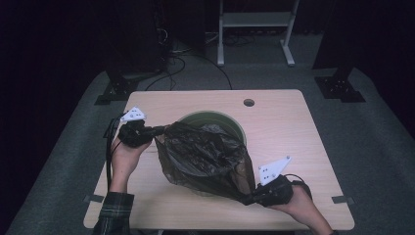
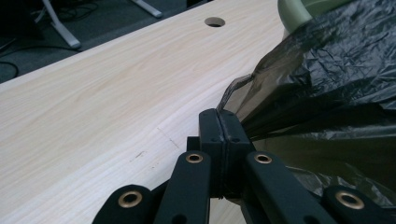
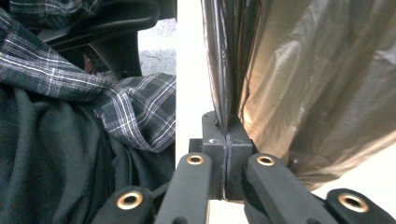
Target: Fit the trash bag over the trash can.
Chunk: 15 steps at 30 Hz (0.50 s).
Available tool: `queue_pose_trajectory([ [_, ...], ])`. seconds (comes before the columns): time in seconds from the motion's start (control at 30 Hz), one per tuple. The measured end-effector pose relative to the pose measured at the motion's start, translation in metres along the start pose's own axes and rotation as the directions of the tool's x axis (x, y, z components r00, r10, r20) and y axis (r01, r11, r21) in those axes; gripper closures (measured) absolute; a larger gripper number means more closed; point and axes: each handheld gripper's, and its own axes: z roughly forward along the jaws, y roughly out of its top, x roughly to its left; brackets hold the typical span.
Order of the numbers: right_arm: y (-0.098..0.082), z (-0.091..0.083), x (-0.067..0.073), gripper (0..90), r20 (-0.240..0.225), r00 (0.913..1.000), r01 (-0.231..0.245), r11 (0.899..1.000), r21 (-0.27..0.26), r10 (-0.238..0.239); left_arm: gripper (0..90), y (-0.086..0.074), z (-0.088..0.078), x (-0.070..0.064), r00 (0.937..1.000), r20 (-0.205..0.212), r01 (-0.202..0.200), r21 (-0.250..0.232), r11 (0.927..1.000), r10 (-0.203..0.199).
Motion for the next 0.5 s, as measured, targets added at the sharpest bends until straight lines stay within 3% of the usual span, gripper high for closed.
queue_pose_trajectory([
  [0.03, 0.0, -0.002, 0.0, 78.3, 0.017, 0.9999, 0.002, 1.0, -0.009, -0.002, 89.8, 0.001, 0.0, -0.001, 1.0, -0.003, -0.001, 0.001, 1.0, 0.001],
  [0.07, 0.0, -0.002, 0.0, 78.3, 0.017, 0.9999, 0.002, 1.0, -0.009, -0.002, 89.8, 0.001, 0.0, -0.001, 1.0, -0.003, -0.001, 0.001, 1.0, 0.001],
  [0.1, 0.002, -0.01, 0.0, 69.7, 0.03, 0.9995, -0.005, 0.999, -0.032, 0.006, 89.8, 0.002, 0.0, 0.0, 1.0, -0.003, -0.003, -0.001, 1.0, 0.003],
  [0.13, 0.002, -0.01, 0.0, 69.7, 0.03, 0.9995, -0.005, 0.999, -0.032, 0.006, 89.8, 0.003, -0.001, 0.0, 1.0, -0.003, -0.005, -0.004, 1.0, 0.005],
  [0.17, 0.005, -0.022, 0.001, 65.3, 0.062, 0.9981, 0.0, 0.997, -0.073, 0.004, 89.8, 0.005, -0.003, 0.0, 0.9999, -0.008, -0.01, -0.006, 0.9999, 0.01],
  [0.27, 0.008, -0.036, 0.003, 61.9, 0.088, 0.9961, 0.014, 0.995, -0.1, -0.006, 89.8, 0.008, -0.005, 0.0, 0.9998, -0.011, -0.016, -0.01, 0.9998, 0.016],
  [0.3, 0.012, -0.05, 0.005, 60.4, 0.106, 0.9943, 0.024, 0.99, -0.14, -0.009, 89.8, 0.011, -0.007, 0.0, 0.9997, -0.016, -0.02, -0.015, 0.9997, 0.02],
  [0.33, 0.012, -0.05, 0.005, 60.4, 0.106, 0.9943, 0.024, 0.99, -0.14, -0.009, 89.8, 0.011, -0.007, 0.0, 0.9997, -0.016, -0.02, -0.015, 0.9997, 0.02],
  [0.43, 0.025, -0.078, 0.009, 58.2, 0.193, 0.9809, 0.063, 0.975, -0.212, -0.022, 89.8, 0.013, -0.009, -0.001, 0.9995, -0.016, -0.026, -0.017, 0.9995, 0.026],
  [0.5, 0.031, -0.084, 0.009, 57.6, 0.216, 0.9763, 0.067, 0.971, -0.231, -0.016, 89.8, 0.014, -0.01, -0.002, 0.9995, -0.014, -0.03, -0.023, 0.9993, 0.03],
])
